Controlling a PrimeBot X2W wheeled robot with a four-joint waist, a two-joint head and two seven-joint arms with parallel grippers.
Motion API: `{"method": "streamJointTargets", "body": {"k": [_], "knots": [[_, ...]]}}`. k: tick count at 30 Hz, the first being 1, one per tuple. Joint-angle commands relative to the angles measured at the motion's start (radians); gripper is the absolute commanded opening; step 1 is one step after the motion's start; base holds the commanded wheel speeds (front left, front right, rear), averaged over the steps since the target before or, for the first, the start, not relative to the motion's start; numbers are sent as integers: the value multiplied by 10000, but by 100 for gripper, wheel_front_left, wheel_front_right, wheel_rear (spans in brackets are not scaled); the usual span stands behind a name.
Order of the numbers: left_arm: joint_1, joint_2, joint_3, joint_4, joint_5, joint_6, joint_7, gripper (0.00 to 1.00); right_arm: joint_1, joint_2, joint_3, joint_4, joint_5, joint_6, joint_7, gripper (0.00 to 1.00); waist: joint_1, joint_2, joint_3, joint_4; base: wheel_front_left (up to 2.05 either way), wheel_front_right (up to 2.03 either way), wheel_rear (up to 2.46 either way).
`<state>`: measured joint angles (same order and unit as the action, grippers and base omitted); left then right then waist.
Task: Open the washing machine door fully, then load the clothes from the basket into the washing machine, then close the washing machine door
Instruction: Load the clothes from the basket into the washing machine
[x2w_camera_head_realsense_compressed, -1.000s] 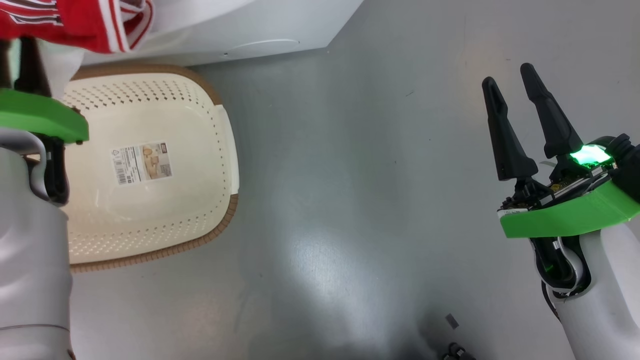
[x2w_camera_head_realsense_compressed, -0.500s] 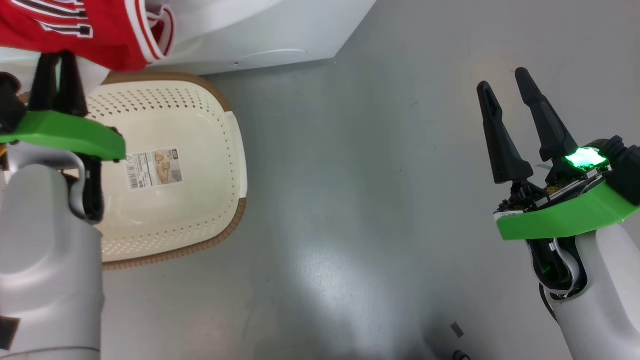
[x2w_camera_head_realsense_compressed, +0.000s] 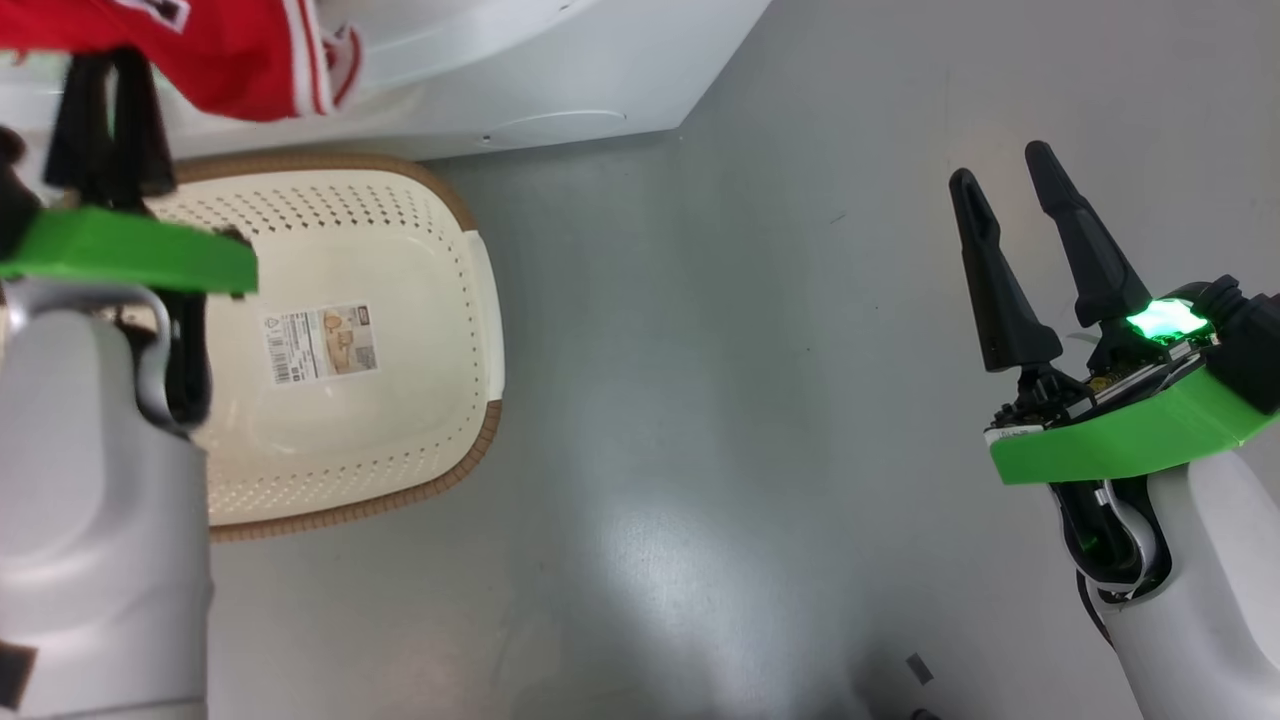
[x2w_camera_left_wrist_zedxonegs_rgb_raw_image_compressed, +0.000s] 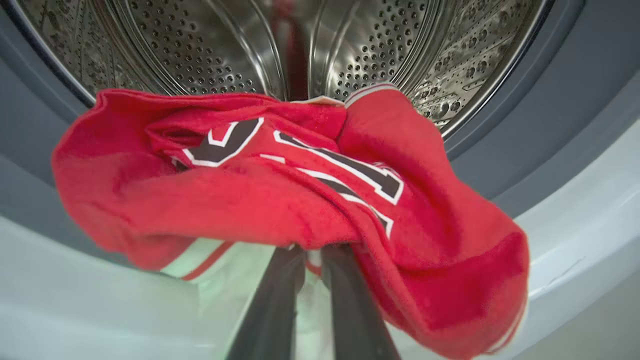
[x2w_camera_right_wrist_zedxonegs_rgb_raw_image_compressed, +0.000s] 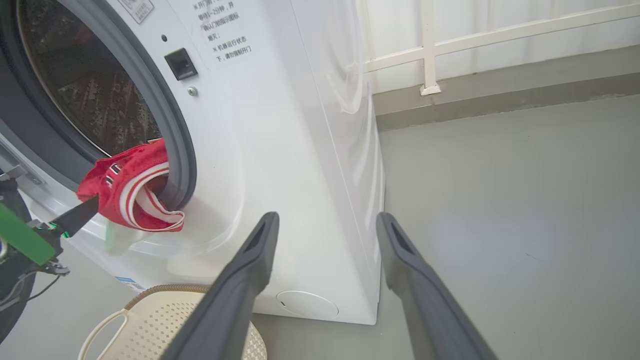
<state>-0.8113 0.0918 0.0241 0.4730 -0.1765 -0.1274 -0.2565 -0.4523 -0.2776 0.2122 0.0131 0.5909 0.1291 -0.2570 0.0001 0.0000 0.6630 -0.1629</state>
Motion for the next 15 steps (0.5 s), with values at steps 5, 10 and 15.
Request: {"method": "streamJointTargets", "body": {"k": [5,10,15], "knots": [[-1256,490,231,-69,-157,113,352,0,270,-36,208,-204,55,16,-48,100,-1,0,136,-267,0,0,0],[-2440,745,98,683,-19,197,742,0,241,30,196,-207,79,16,-48,100,-1,0,381,-524,0,0,0],[-3712,1020,130,1757,-61,253,1010,0,182,102,162,-241,69,16,-48,100,-1,0,739,-893,0,0,0]]}}
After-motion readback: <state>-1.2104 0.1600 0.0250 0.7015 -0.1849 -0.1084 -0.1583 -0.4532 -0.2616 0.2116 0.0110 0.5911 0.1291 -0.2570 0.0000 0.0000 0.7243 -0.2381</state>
